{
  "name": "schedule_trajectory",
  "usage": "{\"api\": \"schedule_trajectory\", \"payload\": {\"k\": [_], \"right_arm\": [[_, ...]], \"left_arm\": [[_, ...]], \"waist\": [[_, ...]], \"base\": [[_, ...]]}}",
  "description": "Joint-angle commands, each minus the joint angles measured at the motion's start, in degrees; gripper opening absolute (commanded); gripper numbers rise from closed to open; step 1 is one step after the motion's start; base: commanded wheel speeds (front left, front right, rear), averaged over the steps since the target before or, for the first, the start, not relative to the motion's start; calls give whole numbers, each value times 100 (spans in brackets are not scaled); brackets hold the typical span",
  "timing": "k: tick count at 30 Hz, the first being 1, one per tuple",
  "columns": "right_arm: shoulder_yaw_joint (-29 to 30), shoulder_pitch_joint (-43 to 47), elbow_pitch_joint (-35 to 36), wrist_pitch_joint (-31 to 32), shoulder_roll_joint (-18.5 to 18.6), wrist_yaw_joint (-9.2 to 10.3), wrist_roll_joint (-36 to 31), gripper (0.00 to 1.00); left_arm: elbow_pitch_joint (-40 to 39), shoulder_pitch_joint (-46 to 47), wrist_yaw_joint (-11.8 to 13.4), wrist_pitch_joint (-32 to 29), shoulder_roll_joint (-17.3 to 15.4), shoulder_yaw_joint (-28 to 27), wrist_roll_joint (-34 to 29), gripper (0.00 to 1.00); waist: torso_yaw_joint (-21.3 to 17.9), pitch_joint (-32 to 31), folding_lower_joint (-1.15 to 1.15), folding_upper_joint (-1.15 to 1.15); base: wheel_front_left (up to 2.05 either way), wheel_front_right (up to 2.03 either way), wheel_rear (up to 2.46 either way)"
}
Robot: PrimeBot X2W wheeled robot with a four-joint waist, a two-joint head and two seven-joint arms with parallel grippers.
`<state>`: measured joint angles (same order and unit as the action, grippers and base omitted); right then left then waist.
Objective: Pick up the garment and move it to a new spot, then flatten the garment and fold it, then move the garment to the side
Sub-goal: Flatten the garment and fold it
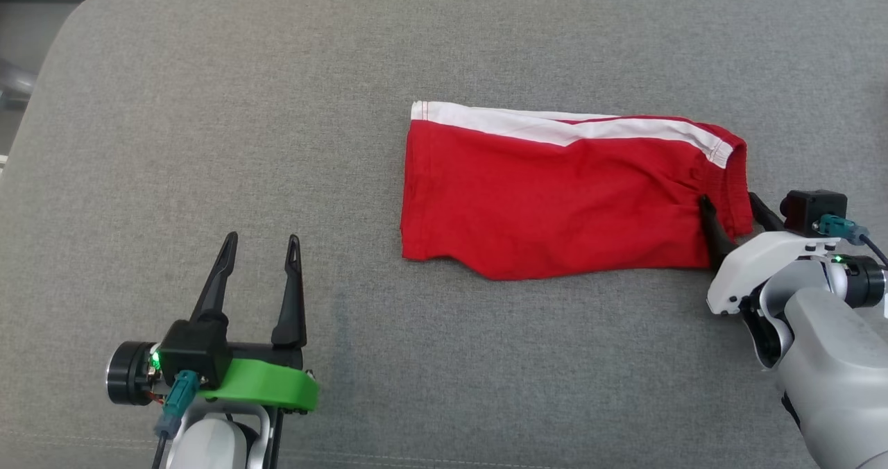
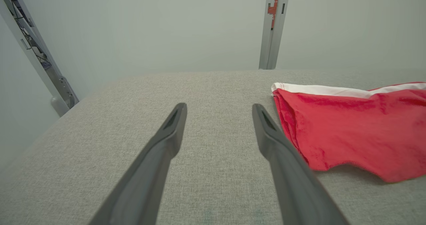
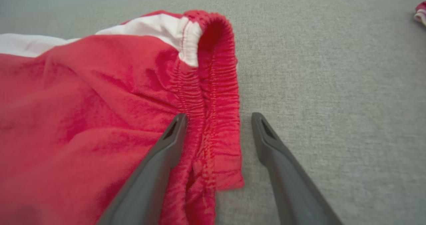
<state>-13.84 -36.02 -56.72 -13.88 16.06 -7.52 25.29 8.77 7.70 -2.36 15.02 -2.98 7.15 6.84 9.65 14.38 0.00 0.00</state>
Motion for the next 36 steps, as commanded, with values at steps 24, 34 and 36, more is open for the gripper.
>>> {"api": "schedule_trajectory", "payload": {"k": [24, 34, 36], "right_arm": [[-693, 72, -163, -97, 1289, 11, 1397, 0], [-1046, -80, 700, 516, 1270, 9, 2267, 0], [-1102, -85, 934, 649, 1224, 10, 2437, 0]], "left_arm": [[17, -160, 55, 16, 2, -240, 8, 100], [44, -215, 73, 16, 3, -269, 55, 100], [36, -230, 61, 16, 2, -280, 51, 100]], "waist": [[-407, -398, 0, 0], [-607, -496, 0, 0], [-609, -510, 0, 0]], "base": [[0, 0, 0], [0, 0, 0], [0, 0, 0]]}}
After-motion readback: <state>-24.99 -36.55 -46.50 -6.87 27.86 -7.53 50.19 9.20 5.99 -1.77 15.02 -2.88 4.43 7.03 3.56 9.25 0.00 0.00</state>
